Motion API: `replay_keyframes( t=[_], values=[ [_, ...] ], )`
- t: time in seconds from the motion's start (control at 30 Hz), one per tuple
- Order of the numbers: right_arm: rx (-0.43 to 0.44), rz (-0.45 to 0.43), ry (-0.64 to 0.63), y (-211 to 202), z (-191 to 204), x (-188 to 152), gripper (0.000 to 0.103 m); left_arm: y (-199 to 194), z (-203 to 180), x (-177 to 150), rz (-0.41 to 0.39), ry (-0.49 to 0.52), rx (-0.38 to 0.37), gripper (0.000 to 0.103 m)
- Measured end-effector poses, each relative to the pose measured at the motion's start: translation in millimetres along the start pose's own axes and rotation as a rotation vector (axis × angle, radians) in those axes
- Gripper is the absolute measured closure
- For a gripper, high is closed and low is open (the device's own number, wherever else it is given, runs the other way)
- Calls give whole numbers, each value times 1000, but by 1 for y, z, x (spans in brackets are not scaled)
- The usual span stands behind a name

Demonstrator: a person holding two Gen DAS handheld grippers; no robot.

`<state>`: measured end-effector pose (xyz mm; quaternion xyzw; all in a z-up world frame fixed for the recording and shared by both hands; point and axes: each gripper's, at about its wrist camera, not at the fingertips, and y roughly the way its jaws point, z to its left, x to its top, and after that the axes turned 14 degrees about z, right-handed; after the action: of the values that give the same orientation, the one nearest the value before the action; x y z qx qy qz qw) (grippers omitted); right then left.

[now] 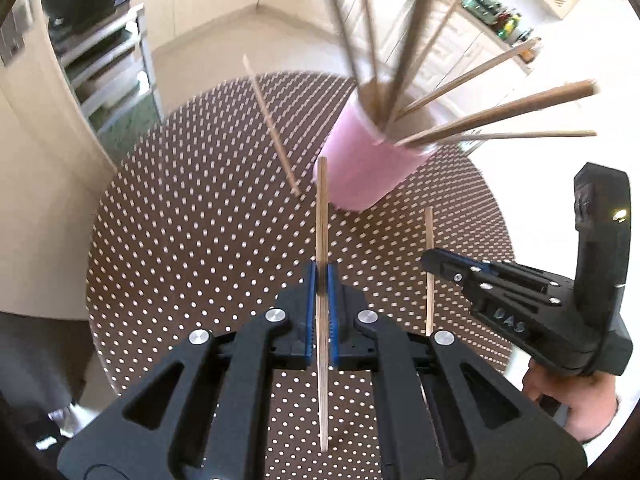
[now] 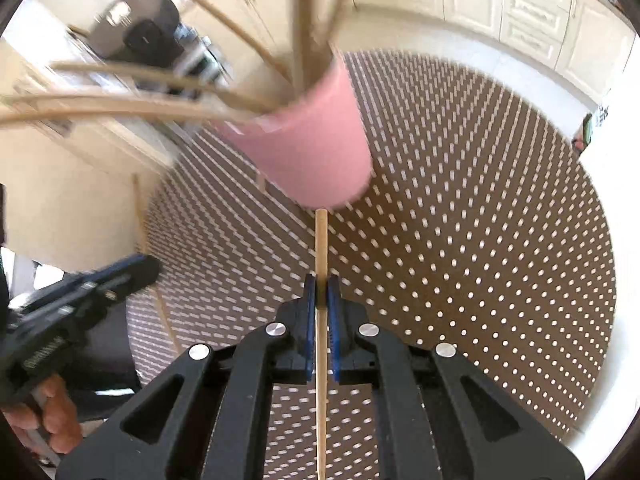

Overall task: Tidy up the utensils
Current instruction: 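Carry the chopstick with the left gripper and release it into the cup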

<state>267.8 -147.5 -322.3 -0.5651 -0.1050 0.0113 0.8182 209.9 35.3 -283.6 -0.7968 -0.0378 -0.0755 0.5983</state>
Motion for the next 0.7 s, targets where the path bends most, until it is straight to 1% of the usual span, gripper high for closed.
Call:
replay_keyframes(
  t=[0.13, 0.2, 0.27, 0.3, 0.43, 0.53, 0.67, 0.7],
  values=[
    [19, -122, -37, -45, 12, -10, 98, -35, -4, -12, -54, 30, -20, 97],
    [20, -178, -57, -62, 20, -14, 98, -45, -16, -12, -77, 45, -31, 97],
    [30, -221, -69, -75, 24, -15, 98, -59, -27, -12, -112, 64, -48, 97],
    [32, -239, -71, -76, 29, -21, 98, -68, -32, -14, -134, 79, -56, 97],
    [31, -315, -80, -106, 33, -37, 98, -95, -50, -17, -202, 123, -61, 97],
    [27, -373, -84, -128, 36, -37, 98, -109, -64, -16, -246, 139, -80, 97],
    [26, -461, -80, -154, 41, -38, 98, -128, -77, -11, -296, 165, -85, 97],
    [22, -500, -81, -163, 41, -38, 98, -132, -82, -10, -308, 171, -88, 97]
  ],
)
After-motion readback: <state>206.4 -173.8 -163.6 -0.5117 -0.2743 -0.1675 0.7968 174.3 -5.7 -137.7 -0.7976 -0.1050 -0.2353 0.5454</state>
